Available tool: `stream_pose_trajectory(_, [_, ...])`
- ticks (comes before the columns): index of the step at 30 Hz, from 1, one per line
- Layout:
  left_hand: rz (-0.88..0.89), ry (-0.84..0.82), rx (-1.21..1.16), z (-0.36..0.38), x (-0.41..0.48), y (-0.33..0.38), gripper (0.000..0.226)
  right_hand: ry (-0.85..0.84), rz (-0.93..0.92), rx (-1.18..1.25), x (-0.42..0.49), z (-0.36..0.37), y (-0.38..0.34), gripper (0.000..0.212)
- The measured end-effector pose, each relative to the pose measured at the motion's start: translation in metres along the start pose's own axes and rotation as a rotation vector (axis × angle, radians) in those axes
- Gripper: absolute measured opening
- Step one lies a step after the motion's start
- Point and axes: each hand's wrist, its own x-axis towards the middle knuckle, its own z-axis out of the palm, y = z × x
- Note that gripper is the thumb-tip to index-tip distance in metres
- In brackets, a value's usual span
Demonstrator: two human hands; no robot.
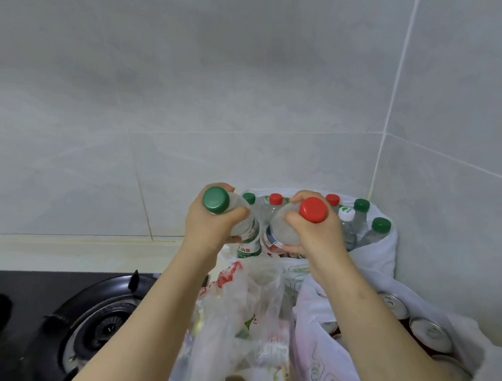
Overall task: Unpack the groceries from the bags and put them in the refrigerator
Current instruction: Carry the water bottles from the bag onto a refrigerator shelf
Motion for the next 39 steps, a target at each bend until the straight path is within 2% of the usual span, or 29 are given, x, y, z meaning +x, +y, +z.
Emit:
stream_pose_trajectory(5, [0.079, 0.048, -0.052, -0.013, -0.04, 0.017, 0.038, -0.015, -0.071, 0.097, -0.036, -0.007, -0.02, 0.036])
stream_pose_trajectory(9, [0.112, 0.139, -0.118, -0.025, -0.071, 0.02, 0.041, -0.03, -0.099, 0.191, -0.06, -0.011, -0.027, 0.028])
stream_pose_trajectory(11, [0.113, 0.192, -0.137, -0.03, -0.086, 0.02, 0.039, -0.038, -0.118, 0.171, -0.069, -0.012, -0.028, 0.033])
stream_pose_trajectory(14, [0.132, 0.304, -0.152, -0.042, -0.11, 0.019, 0.034, -0.095, -0.13, 0.191, -0.083, -0.008, -0.029, 0.027])
stream_pose_trajectory(17, [0.15, 0.424, -0.101, -0.059, -0.133, 0.02, 0.039, -0.163, -0.095, 0.239, -0.098, 0.004, -0.03, 0.027])
stream_pose_trajectory(20, [0.156, 0.546, -0.043, -0.082, -0.159, 0.023, 0.04, -0.271, -0.017, 0.282, -0.118, 0.021, -0.03, 0.024])
stream_pose_trajectory(24, [0.15, 0.703, -0.012, -0.118, -0.203, 0.028, 0.04, -0.449, 0.088, 0.354, -0.149, 0.048, -0.029, 0.032])
stream_pose_trajectory(30, [0.136, 0.909, 0.085, -0.163, -0.274, 0.038, 0.036, -0.717, 0.195, 0.335, -0.218, 0.083, -0.026, 0.039])
stream_pose_trajectory(35, [0.068, 1.039, 0.118, -0.199, -0.342, 0.044, 0.037, -0.907, 0.236, 0.295, -0.287, 0.106, -0.028, 0.03])
stream_pose_trajectory(39, [0.021, 1.147, 0.134, -0.228, -0.413, 0.051, 0.036, -1.052, 0.285, 0.265, -0.355, 0.12, -0.033, 0.035])
